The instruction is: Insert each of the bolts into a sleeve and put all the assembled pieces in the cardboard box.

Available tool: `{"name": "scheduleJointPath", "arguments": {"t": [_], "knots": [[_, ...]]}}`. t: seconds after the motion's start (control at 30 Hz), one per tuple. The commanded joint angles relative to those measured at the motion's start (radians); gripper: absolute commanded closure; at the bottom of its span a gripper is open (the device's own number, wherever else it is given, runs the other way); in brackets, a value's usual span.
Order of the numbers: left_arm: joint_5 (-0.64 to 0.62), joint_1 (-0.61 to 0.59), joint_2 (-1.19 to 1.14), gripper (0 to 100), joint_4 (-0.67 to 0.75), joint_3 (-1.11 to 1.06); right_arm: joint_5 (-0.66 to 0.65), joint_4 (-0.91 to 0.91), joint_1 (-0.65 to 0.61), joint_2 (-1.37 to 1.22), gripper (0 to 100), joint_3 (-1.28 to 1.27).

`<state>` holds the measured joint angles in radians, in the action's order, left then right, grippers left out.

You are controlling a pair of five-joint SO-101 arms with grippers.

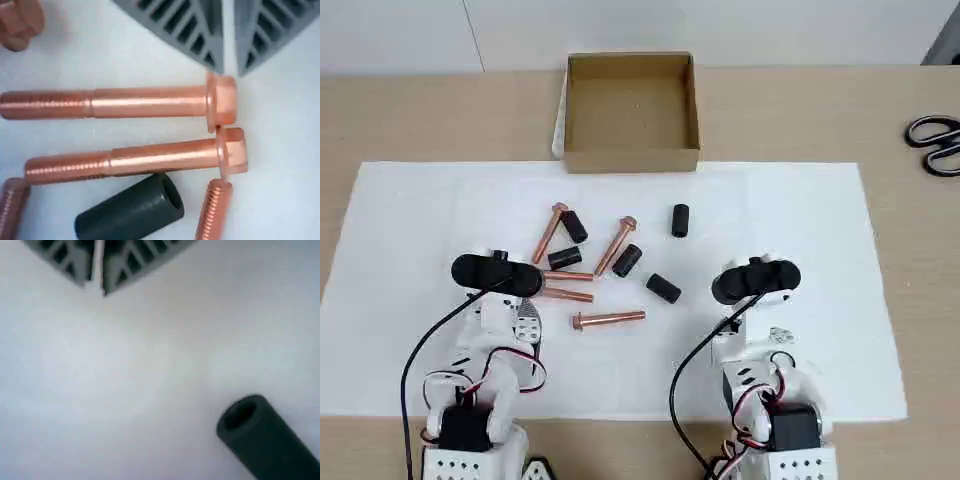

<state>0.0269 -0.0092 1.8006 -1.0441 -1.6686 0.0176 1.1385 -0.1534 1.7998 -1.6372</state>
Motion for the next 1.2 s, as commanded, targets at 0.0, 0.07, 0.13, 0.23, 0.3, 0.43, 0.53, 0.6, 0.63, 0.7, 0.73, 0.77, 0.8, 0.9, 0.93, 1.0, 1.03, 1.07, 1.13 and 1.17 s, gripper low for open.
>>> {"name": "scheduleJointPath", "arguments": {"t": [0.0,0.07,0.13,0.23,0.3,0.43,0.53,0.6,0.63,0.7,0.73,0.77,0.8,0.9,0.93,1.0,1.03,1.07,1.13,1.17], "knots": [[0.002,0.0,0.012,99,-0.002,0.033,-0.009,0.004,0.004,0.015,97.2,0.02],[0.002,0.0,0.012,99,-0.002,0.033,-0.009,0.004,0.004,0.015,97.2,0.02],[0.002,0.0,0.012,99,-0.002,0.033,-0.009,0.004,0.004,0.015,97.2,0.02],[0.002,0.0,0.012,99,-0.002,0.033,-0.009,0.004,0.004,0.015,97.2,0.02],[0.002,0.0,0.012,99,-0.002,0.033,-0.009,0.004,0.004,0.015,97.2,0.02],[0.002,0.0,0.012,99,-0.002,0.033,-0.009,0.004,0.004,0.015,97.2,0.02],[0.002,0.0,0.012,99,-0.002,0.033,-0.009,0.004,0.004,0.015,97.2,0.02],[0.002,0.0,0.012,99,-0.002,0.033,-0.009,0.004,0.004,0.015,97.2,0.02],[0.002,0.0,0.012,99,-0.002,0.033,-0.009,0.004,0.004,0.015,97.2,0.02],[0.002,0.008,0.012,99,0.0,0.033,-0.009,0.004,0.004,0.015,97.2,0.02],[0.002,0.021,0.012,99,0.0,0.033,-0.009,0.004,0.004,0.015,97.2,0.02],[0.002,0.037,0.012,99,0.0,0.033,-0.009,0.004,0.004,0.015,97.2,0.02],[0.002,0.055,0.012,99,0.0,0.033,-0.009,0.004,0.004,0.015,97.2,0.02],[0.002,0.101,0.012,99,0.0,0.033,-0.009,0.002,-0.01,0.015,97.2,0.02],[0.002,0.117,0.012,99,0.0,0.033,-0.009,0.001,-0.012,0.015,97.2,0.018],[0.002,0.14,0.012,99,0.0,0.033,-0.008,-0.001,-0.013,0.015,97.2,0.018],[0.002,0.15,0.012,99,0.0,0.033,-0.005,-0.004,-0.015,0.015,97.2,0.018],[0.002,0.16,0.012,99,0.0,0.033,-0.005,-0.013,-0.015,0.015,97.2,0.017],[0.002,0.186,0.012,99,0.003,0.033,-0.005,-0.027,-0.015,0.015,97.2,0.014],[0.003,0.19,0.012,99,0.008,0.031,-0.005,-0.027,-0.015,0.015,97.3,0.014]]}}
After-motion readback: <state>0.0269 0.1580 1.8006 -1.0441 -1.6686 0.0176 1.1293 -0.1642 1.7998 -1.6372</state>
